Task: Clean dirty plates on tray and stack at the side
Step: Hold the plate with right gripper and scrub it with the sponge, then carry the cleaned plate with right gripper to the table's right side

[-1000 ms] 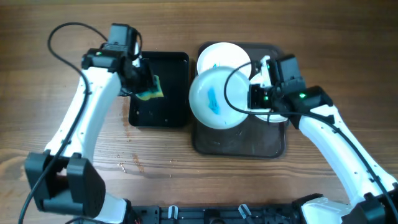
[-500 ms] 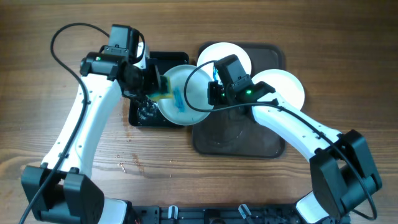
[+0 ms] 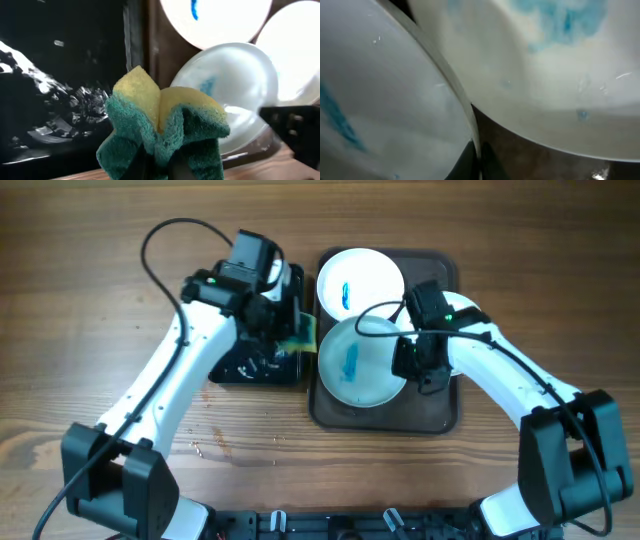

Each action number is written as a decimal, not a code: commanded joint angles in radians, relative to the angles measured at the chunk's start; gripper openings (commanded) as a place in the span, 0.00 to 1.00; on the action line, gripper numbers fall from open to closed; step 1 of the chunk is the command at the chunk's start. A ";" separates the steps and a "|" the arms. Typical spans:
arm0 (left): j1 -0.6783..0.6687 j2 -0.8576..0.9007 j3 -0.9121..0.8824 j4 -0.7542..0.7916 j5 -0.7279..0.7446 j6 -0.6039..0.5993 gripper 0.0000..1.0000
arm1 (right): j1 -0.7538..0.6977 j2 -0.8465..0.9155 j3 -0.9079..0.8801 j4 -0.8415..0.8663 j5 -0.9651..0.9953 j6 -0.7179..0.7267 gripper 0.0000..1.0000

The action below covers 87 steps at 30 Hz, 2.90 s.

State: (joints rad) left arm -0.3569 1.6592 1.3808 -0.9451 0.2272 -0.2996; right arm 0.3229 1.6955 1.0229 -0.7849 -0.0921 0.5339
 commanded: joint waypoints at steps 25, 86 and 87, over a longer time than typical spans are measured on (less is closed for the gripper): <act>-0.203 0.452 -0.011 0.264 0.270 -0.069 0.04 | 0.004 -0.013 -0.102 0.085 -0.063 0.019 0.04; 0.549 -0.080 0.009 -0.174 0.254 0.140 0.04 | 0.117 -0.108 0.378 0.027 0.179 -0.404 0.04; 0.553 -0.080 0.009 -0.173 0.253 0.140 0.04 | 0.132 -0.102 0.378 0.068 0.179 -0.404 0.05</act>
State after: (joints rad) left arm 0.1730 1.5864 1.3823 -1.1191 0.4755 -0.1951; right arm 0.4026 1.5982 1.3766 -0.7948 0.0353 0.1677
